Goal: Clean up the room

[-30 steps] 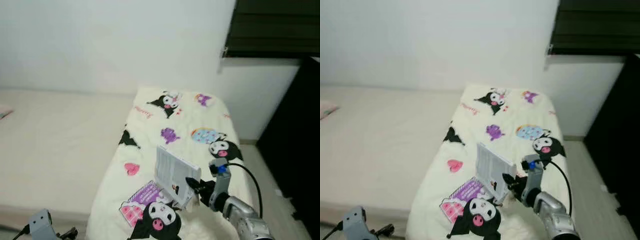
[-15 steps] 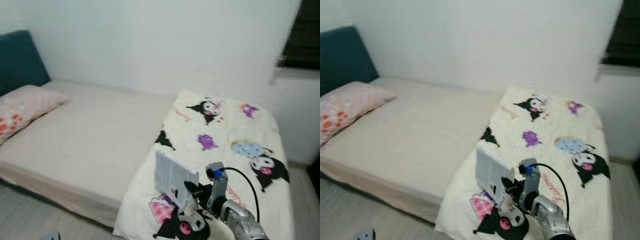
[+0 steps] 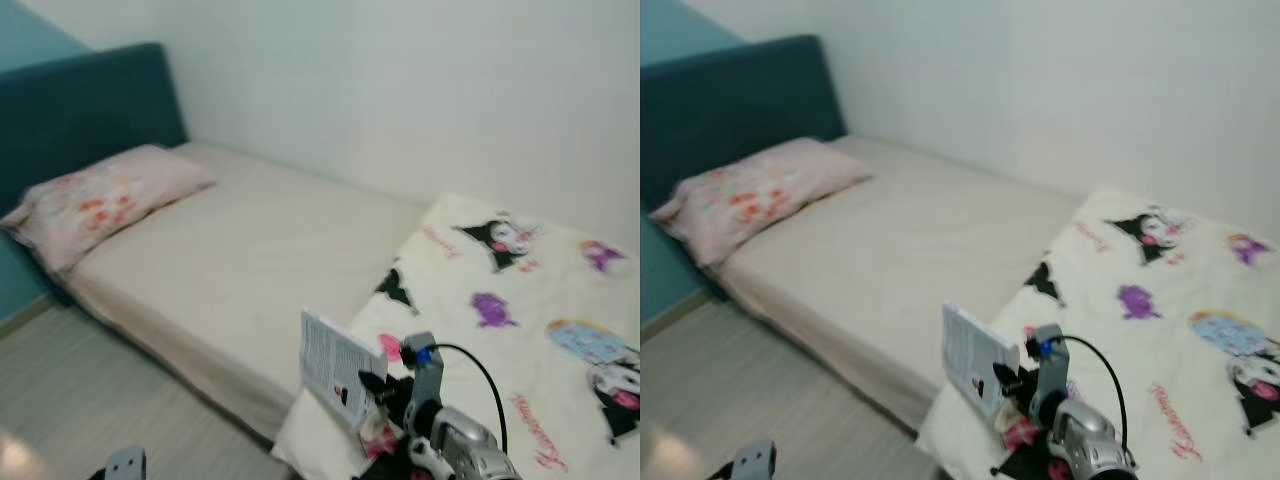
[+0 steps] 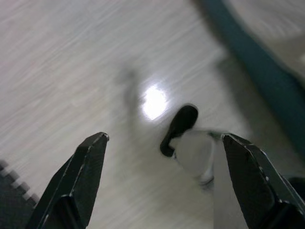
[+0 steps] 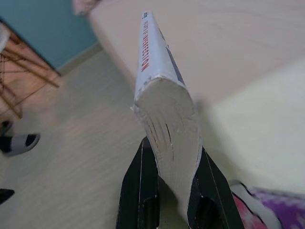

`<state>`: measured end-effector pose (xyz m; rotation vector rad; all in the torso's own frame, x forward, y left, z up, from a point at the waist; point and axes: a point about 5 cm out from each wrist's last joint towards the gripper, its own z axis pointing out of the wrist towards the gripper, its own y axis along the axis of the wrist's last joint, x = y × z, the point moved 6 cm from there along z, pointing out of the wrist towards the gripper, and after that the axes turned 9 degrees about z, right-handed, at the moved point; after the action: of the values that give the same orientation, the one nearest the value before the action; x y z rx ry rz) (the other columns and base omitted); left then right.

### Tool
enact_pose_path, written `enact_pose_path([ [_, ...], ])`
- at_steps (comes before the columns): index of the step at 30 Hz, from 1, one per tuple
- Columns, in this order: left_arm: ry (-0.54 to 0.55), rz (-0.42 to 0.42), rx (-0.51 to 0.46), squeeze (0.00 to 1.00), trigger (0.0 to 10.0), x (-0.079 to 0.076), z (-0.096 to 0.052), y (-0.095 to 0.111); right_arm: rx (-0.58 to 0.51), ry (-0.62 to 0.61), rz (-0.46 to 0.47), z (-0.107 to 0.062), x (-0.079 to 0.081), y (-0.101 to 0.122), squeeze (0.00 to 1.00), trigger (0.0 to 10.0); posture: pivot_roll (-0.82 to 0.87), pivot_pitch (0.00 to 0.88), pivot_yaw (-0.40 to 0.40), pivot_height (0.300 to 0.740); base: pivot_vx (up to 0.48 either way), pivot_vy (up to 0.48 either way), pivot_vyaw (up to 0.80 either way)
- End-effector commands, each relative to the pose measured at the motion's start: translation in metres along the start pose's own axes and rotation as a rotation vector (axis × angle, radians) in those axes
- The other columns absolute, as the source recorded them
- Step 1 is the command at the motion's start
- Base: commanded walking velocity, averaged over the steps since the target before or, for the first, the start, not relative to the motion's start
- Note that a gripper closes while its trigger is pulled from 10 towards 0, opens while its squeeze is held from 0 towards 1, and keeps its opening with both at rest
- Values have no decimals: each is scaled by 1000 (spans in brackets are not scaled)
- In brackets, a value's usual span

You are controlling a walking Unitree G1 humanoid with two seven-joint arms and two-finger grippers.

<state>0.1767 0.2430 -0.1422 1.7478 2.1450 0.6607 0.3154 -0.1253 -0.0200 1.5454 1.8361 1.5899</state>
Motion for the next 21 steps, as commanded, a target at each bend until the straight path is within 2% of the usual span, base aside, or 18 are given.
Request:
enact_pose_path([
  [1,-6,22,-2,0,10000,-2,0,2,-30,31,-33,4,6,9,0,0,-53,0,-31,740,0,0,681],
  [3,-11,30,-2,0,10000,-3,1,2,-28,38,-41,6,9,9,0,0,-54,0,-27,740,0,0,681],
  [7,-18,45,0,0,10000,-6,1,2,11,-5,-52,6,3,-2,0,0,-54,0,-31,740,0,0,681],
  [13,-38,79,-3,0,10000,-17,2,4,86,-193,-1,-5,-24,-31,0,0,-46,0,-37,740,0,0,679],
  [21,-65,135,-4,0,10000,-25,2,5,79,-167,1,-3,-20,-32,0,0,-53,0,-33,740,0,0,681],
])
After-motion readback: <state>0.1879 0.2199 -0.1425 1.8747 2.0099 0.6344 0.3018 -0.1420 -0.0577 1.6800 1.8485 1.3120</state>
